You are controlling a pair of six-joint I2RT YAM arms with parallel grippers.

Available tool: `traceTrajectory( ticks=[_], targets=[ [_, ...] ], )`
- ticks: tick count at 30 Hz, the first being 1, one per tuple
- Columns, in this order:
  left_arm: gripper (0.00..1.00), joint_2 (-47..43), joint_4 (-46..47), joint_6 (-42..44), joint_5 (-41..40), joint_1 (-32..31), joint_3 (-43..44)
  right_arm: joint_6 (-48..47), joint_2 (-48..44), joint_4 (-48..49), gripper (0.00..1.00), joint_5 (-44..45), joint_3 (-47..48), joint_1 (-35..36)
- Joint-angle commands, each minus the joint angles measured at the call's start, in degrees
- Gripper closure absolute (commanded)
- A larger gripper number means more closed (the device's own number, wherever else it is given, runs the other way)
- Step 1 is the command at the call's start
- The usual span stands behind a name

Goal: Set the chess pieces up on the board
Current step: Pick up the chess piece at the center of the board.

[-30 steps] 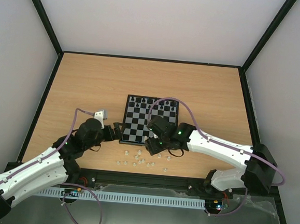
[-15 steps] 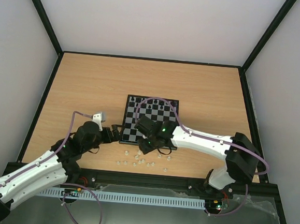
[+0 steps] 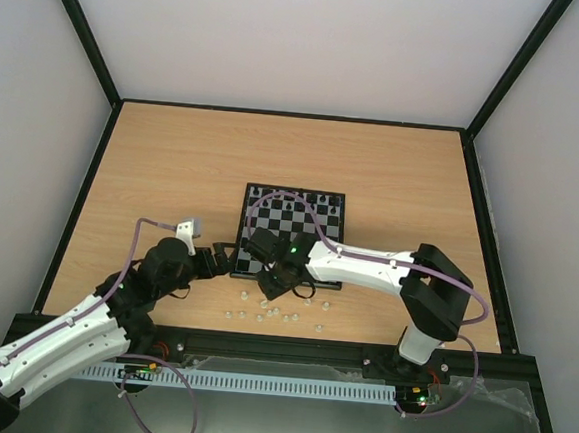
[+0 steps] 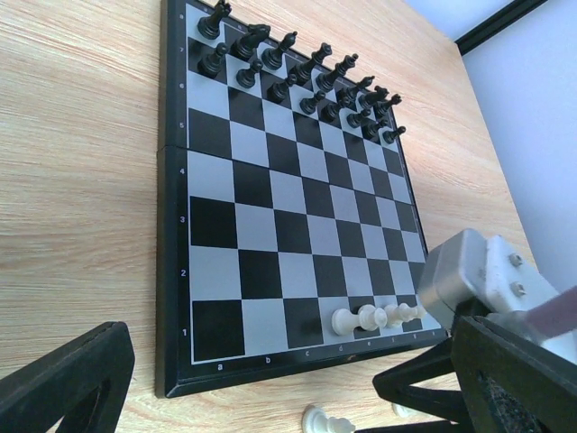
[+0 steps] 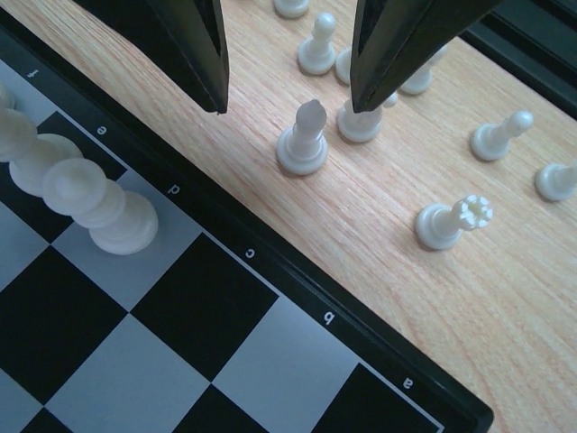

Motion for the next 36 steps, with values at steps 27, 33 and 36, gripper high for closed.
traceTrajectory(
  ticks=[27, 33, 36],
  targets=[
    [0.00, -2.9, -2.3, 0.1, -1.2, 0.3, -1.0, -0.5, 6.4, -1.9, 0.75, -0.9, 2.2, 0.4],
    [0.00, -2.9, -2.4, 0.1, -1.3, 0.3, -0.8, -0.7, 6.8, -1.5, 0.77, -1.0, 2.2, 0.4],
    [0.01, -2.8, -2.3, 0.2, -1.3, 0.3, -0.8, -0.8, 7.0, -1.4, 0.77, -0.9, 2.2, 0.4]
  ],
)
